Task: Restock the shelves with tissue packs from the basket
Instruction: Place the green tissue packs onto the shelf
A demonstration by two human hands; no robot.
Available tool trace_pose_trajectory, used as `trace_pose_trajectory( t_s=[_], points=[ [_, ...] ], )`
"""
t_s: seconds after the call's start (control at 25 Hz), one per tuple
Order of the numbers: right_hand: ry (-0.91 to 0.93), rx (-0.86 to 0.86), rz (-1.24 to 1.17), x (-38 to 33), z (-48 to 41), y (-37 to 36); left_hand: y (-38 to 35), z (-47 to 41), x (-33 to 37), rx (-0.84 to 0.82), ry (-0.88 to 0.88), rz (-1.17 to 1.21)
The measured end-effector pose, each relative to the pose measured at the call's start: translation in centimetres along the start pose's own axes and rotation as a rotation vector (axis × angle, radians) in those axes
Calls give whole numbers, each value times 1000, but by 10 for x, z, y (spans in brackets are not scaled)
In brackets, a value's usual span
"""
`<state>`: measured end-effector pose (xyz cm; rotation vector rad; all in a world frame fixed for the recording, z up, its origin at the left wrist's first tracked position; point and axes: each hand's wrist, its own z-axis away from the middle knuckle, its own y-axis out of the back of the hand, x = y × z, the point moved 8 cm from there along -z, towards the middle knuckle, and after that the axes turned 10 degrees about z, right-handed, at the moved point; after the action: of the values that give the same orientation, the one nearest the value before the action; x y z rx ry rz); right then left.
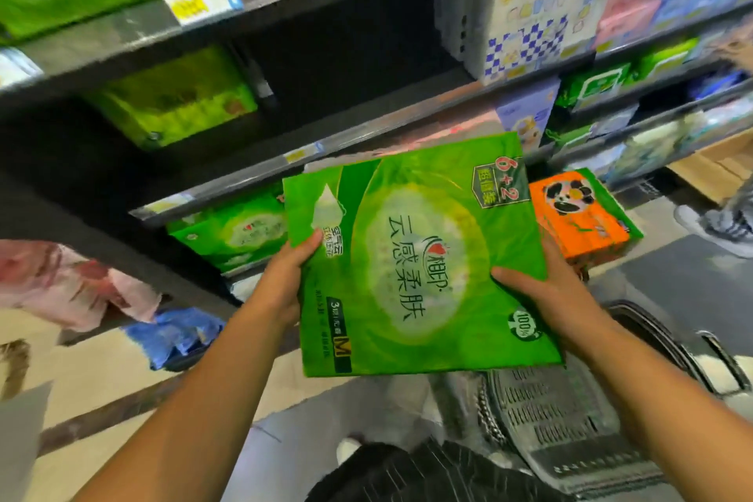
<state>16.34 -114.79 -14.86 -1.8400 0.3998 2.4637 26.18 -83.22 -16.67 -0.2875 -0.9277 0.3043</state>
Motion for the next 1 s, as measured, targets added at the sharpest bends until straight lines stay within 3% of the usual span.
trace_pose_trajectory(
  t_s=[0.56,1.0],
  points=[
    [414,-67,48,-211,-39,-227,152,89,276,-21,-656,-102],
    [647,-87,107,-348,-73,-293,170,121,413,54,-957,-263]
  ],
)
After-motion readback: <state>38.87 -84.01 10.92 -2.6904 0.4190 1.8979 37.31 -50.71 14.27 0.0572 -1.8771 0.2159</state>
